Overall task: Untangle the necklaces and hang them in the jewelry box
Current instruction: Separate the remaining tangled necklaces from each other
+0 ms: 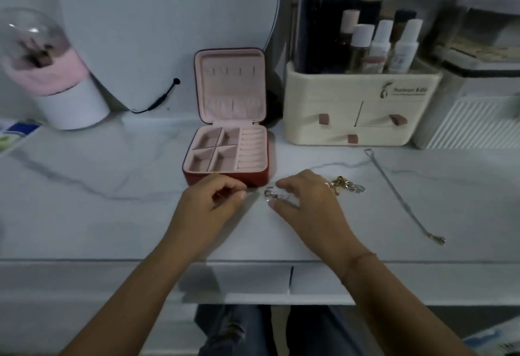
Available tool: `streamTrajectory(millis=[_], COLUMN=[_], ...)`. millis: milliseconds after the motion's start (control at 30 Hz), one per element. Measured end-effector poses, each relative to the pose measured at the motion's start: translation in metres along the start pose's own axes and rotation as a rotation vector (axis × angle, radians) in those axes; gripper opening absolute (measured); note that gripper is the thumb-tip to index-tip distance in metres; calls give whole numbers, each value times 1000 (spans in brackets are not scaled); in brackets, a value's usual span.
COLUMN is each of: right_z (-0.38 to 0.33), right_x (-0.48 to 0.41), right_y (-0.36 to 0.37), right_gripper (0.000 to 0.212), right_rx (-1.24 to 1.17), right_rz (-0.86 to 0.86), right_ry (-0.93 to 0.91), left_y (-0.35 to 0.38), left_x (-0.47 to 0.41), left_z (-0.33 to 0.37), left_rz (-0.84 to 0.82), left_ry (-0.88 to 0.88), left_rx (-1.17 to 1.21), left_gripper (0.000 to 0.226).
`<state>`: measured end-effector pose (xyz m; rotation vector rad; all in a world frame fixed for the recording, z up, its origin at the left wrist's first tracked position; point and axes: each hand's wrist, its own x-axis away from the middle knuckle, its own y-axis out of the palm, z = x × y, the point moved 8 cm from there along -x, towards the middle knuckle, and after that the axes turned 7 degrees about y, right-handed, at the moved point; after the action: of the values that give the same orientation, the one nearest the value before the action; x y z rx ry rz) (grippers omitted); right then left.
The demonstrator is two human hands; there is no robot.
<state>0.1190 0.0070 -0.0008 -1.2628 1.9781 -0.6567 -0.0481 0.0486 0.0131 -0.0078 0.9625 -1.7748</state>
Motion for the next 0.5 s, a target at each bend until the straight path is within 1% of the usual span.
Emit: streamTrajectory(millis=[100,200,267,367,433,500], right_z=[-6,-12,-13,-15,-21,-28], right_x=[-11,-12,-12,-11,-11,-14], right_y=[13,12,12,12,6,-12], right_gripper=[30,18,10,8,7,7], right_rx=[34,18,37,58,37,-65], right_rz=[2,76,94,99,95,99], right_ry=[-9,-81,-108,-120,-125,-88], left_y=[7,7,9,9,10,21], left_x=[0,0,0,0,-1,-6], left_z=[-6,-11,-13,-14,-12,-1], left_rz=[-70,-79,-91,-87,-61,-78], left_ry=[-61,-85,-91,-88,-107,-155], left_rx=[84,138,163,207,342,616], left_gripper=[11,10,10,11,16,26])
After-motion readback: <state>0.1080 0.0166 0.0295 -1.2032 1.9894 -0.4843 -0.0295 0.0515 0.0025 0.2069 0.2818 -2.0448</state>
